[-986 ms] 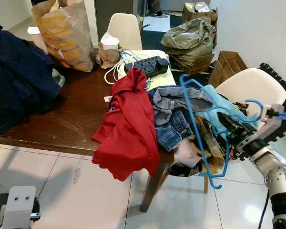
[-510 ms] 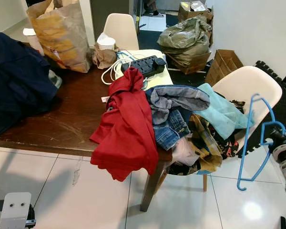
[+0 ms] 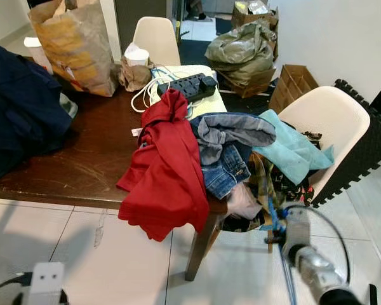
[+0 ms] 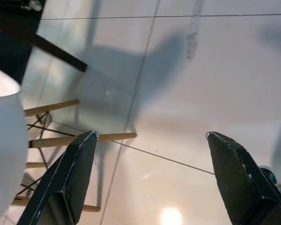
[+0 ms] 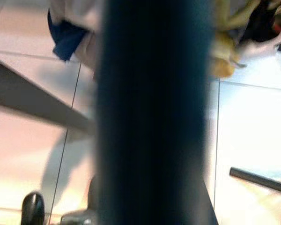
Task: Hang hanger
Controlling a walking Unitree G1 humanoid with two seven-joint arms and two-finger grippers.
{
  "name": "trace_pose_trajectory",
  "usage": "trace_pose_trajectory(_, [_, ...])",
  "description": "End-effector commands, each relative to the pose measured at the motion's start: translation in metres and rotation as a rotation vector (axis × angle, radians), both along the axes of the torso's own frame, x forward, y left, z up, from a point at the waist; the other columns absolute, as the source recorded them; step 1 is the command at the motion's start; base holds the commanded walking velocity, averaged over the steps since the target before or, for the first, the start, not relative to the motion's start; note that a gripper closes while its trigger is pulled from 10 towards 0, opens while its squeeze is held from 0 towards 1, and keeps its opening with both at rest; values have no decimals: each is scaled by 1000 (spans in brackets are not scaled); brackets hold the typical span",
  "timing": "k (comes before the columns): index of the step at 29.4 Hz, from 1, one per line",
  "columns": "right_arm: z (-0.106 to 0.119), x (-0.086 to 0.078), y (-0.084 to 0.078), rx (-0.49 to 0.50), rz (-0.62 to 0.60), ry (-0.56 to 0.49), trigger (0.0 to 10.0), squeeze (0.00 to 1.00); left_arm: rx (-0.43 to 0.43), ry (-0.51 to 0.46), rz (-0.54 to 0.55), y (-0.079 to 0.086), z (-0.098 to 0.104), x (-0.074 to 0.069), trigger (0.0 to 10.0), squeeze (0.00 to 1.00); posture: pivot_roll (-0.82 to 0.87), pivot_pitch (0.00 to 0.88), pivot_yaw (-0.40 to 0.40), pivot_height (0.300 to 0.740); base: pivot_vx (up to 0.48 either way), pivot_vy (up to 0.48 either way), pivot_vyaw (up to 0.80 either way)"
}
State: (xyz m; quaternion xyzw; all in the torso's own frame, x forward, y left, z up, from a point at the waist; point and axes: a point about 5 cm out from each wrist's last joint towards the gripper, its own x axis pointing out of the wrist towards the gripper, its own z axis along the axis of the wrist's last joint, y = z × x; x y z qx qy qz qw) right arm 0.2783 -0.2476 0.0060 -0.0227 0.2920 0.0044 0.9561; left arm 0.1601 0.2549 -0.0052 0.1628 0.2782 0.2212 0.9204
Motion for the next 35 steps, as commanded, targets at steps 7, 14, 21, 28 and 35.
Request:
trace_pose_trajectory(7, [-3,-13,15,-19,9,-97,10000,0,4,17,-7,-22,-9,-2,10000,0,9,184,-64,740,0,0,0])
trace_pose_trajectory(14, [-8,-18,7,-12,-23,-125,10000,0,60,-35,-23,-21,-3,1,10000,0,3,192,-58,740,0,0,0])
trace_pose_trajectory(21, [-9,-24,5,-22,-35,-162,10000,0,126,-157,15,-20,11,2,10000,0,5,194,-49,740,0,0,0])
trace_pose_trajectory(28, [-19,-31,1,-32,-50,-132,10000,0,99,-148,47,-23,7,5,10000,0,8,182,-56,740,0,0,0])
trace_pose_trajectory(35, [-21,-29,-1,-46,-62,-108,10000,0,94,-144,52,-27,5,8,10000,0,10,182,-59,740,0,0,0])
